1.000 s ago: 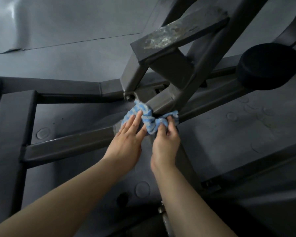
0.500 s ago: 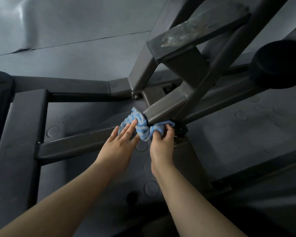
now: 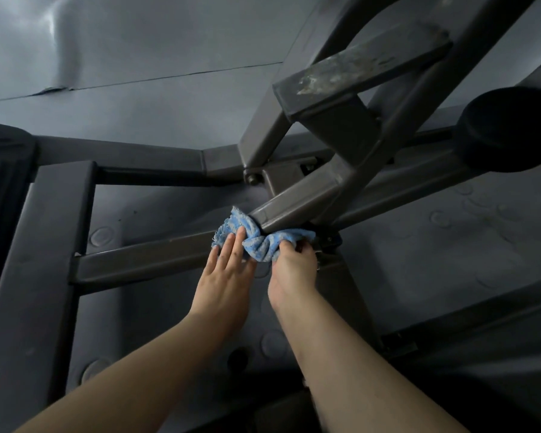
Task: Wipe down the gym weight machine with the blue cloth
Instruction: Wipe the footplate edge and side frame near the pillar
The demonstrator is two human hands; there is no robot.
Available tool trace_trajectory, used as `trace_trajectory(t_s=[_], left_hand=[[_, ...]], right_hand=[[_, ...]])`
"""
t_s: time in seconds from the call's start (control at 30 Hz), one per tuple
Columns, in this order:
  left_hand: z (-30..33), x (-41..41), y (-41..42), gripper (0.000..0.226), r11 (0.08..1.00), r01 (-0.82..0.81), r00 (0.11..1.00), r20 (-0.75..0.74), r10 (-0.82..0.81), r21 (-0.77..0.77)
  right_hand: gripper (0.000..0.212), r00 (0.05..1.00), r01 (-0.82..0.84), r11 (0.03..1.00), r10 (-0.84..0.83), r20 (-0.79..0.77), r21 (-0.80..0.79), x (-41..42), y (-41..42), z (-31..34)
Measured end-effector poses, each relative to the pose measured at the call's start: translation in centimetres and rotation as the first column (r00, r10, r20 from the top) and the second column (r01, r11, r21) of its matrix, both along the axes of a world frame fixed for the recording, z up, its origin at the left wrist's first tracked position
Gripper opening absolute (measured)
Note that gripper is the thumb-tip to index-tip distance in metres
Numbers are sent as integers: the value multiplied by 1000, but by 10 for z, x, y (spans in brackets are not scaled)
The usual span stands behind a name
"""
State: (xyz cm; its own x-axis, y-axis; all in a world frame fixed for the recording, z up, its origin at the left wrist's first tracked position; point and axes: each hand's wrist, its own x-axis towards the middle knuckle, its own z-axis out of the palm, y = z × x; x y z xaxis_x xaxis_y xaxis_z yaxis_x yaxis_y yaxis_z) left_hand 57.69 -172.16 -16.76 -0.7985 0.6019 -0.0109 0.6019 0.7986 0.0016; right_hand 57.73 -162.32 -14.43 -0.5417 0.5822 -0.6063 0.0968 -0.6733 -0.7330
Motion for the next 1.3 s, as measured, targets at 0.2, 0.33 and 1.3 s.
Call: trace_trajectory(t_s=[0.2,0.33,1.3], left_hand=[[10,-3,28,71,996,70,996,-53,-67,48],[15,-2,45,90,996,79,991,105,-82,39],[173,-5,116,75,821,206,945,-326,-25,533]], right_hand=[[33,984,131,966,-154,-90,-222,1,33,16],[31,978,126,960,-163,-131,-249,8,44,32],[34,888,443,334,-38,-458,832,-2,105,182]])
